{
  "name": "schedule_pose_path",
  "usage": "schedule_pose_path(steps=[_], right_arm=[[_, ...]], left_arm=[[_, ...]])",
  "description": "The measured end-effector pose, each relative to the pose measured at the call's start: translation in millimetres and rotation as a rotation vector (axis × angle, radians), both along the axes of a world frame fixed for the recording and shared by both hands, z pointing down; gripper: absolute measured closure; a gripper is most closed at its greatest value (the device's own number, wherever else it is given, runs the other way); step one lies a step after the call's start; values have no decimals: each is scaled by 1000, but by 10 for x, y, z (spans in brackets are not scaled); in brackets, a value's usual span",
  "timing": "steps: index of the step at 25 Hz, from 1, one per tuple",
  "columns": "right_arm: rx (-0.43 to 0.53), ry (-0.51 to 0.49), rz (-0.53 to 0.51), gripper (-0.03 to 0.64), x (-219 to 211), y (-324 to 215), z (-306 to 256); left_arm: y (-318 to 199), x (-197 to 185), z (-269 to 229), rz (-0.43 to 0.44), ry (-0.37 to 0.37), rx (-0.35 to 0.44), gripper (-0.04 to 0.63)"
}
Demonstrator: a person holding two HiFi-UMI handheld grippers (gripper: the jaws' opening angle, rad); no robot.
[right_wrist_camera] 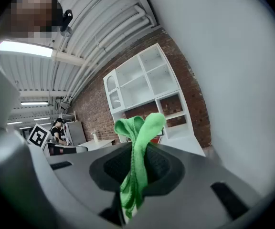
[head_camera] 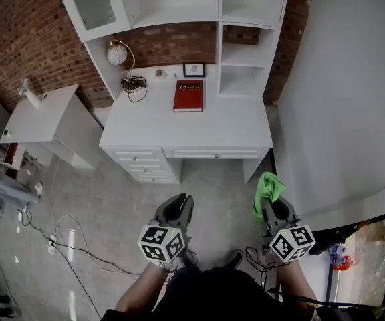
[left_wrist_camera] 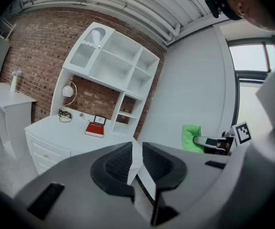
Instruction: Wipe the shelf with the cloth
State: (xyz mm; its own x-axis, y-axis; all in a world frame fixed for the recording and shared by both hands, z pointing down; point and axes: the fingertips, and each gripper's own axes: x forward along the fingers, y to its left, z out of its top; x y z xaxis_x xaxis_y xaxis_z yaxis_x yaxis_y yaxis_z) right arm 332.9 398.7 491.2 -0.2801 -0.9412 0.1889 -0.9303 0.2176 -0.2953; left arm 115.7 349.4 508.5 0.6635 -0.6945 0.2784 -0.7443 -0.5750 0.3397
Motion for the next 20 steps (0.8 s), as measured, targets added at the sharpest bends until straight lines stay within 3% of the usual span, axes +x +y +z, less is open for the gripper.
schedule_pose_path(steps=[14,20], right_arm=[[-3,45,-7,563,-252,-21,-92],[33,66,-12,560,-508,-124,-233]], left_arm=[[-37,-279,-54,-17,32,4,531],[-129,-624,-130,-42,56,27,531]])
